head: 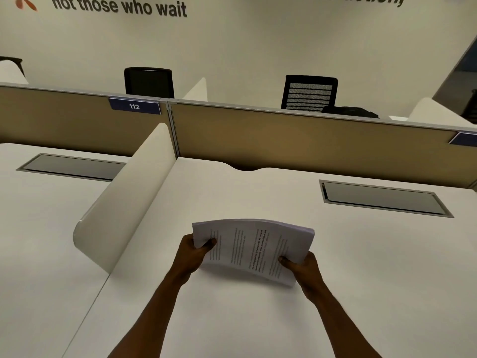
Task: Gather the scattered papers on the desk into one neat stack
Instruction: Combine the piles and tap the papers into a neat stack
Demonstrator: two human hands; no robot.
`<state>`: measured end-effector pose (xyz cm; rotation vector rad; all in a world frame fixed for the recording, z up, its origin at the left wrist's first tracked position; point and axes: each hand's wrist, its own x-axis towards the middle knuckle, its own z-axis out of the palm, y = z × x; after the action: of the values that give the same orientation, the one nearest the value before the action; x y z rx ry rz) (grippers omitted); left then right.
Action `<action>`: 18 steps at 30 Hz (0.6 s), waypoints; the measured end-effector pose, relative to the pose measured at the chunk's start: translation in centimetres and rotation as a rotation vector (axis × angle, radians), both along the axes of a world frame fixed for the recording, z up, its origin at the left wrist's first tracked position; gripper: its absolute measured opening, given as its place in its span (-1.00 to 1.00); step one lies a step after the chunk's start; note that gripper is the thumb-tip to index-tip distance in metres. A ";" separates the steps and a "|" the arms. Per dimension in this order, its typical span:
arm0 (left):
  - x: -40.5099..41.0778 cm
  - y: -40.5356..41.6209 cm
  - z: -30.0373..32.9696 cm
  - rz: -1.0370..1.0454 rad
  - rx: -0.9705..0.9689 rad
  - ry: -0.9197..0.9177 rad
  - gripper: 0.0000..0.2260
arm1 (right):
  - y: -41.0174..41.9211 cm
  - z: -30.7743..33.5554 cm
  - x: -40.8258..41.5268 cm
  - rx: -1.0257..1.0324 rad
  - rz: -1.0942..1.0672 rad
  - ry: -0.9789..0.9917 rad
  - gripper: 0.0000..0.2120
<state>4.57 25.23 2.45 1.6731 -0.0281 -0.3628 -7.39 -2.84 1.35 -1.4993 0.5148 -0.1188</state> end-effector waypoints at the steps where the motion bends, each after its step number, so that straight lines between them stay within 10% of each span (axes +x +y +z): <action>1: 0.0 0.0 0.2 0.006 0.002 -0.007 -0.79 | -0.1 0.1 0.1 -0.014 -0.010 0.003 -0.64; 5: 0.5 0.4 1.9 -0.017 0.006 -0.092 -0.58 | -0.7 2.3 0.6 -0.114 -0.001 0.001 -0.71; 11: 1.4 -0.7 9.3 0.087 0.460 -0.755 0.06 | -2.1 7.8 1.8 -0.480 0.164 -0.069 -0.86; 18: 1.2 -4.7 13.6 -0.426 0.524 -0.648 -0.41 | -0.8 15.0 3.7 -0.854 0.340 -0.172 -0.88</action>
<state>5.72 20.49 16.01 2.2454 -0.8419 -0.1286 -3.67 -3.66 16.33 -2.3609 0.0407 -0.2144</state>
